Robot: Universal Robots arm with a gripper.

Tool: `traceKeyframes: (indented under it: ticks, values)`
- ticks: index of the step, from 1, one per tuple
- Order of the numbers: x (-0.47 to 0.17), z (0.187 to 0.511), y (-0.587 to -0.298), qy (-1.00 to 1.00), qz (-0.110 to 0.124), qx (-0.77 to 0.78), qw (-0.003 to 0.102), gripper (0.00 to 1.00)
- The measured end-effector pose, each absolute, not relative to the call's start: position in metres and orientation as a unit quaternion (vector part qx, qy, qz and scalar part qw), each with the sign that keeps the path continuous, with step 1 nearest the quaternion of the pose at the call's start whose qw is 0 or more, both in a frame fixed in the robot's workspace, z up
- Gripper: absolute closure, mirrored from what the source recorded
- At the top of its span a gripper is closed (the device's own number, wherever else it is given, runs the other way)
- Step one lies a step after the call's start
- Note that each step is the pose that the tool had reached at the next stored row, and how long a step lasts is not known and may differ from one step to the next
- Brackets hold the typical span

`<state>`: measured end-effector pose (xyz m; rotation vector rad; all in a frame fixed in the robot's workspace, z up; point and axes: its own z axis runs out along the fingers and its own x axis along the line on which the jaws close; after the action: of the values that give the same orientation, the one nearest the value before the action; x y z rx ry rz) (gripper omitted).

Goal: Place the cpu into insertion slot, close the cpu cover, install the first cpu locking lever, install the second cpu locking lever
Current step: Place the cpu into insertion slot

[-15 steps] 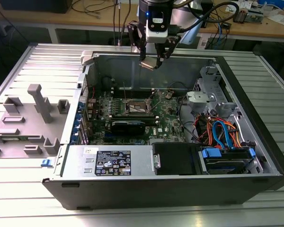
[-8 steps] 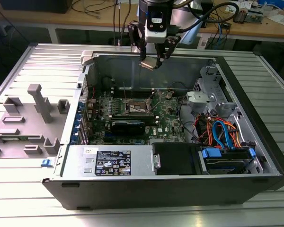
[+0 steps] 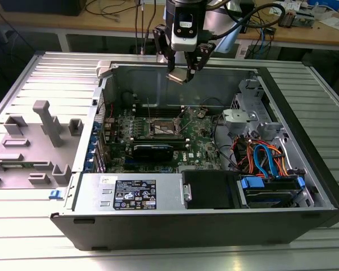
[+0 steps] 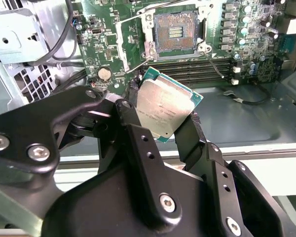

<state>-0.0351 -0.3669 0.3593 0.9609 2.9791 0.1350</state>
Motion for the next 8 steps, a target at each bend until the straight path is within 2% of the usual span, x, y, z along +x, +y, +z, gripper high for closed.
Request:
traceKeyframes:
  ticks: [8]
  values:
    - [-0.0351,0.3590,-0.3669,0.944,0.043,0.326,0.005,0.46]
